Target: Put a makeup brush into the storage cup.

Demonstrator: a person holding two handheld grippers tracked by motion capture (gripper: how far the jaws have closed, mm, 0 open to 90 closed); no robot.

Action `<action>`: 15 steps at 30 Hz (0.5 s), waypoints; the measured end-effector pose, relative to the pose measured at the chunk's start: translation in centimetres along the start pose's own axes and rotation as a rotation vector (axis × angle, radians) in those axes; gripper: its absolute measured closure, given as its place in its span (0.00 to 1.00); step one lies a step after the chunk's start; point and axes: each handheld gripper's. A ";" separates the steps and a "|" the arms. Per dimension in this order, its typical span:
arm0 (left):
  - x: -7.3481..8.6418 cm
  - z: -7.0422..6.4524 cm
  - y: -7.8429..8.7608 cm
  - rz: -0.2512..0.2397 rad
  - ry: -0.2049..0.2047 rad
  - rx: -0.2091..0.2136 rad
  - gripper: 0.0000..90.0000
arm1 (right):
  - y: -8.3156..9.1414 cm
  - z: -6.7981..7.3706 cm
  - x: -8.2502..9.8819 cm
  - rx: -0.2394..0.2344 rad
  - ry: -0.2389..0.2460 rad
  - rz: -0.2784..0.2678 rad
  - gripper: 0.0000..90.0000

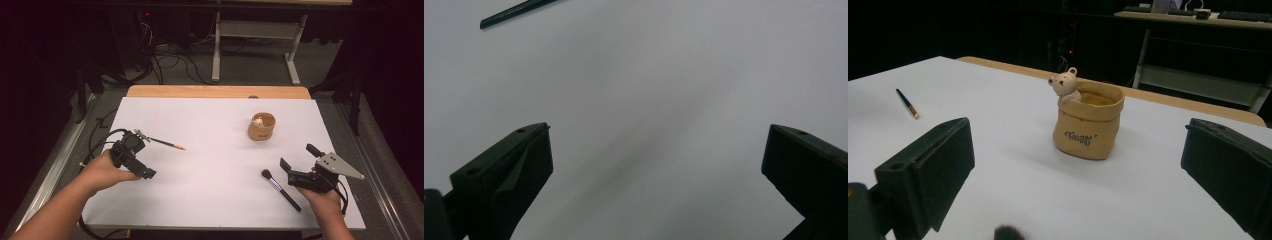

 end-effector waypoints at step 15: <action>-1.8 0.9 -0.3 0.035 -0.017 0.007 0.01 | 0.0 -0.1 0.0 0.000 -0.001 -0.005 0.02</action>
Point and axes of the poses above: each handheld gripper's, and its own axes: y roughly backward along the jaws, x roughly out of its underside, z roughly to its left, and after that the axes turned 1 degree about z, right-handed
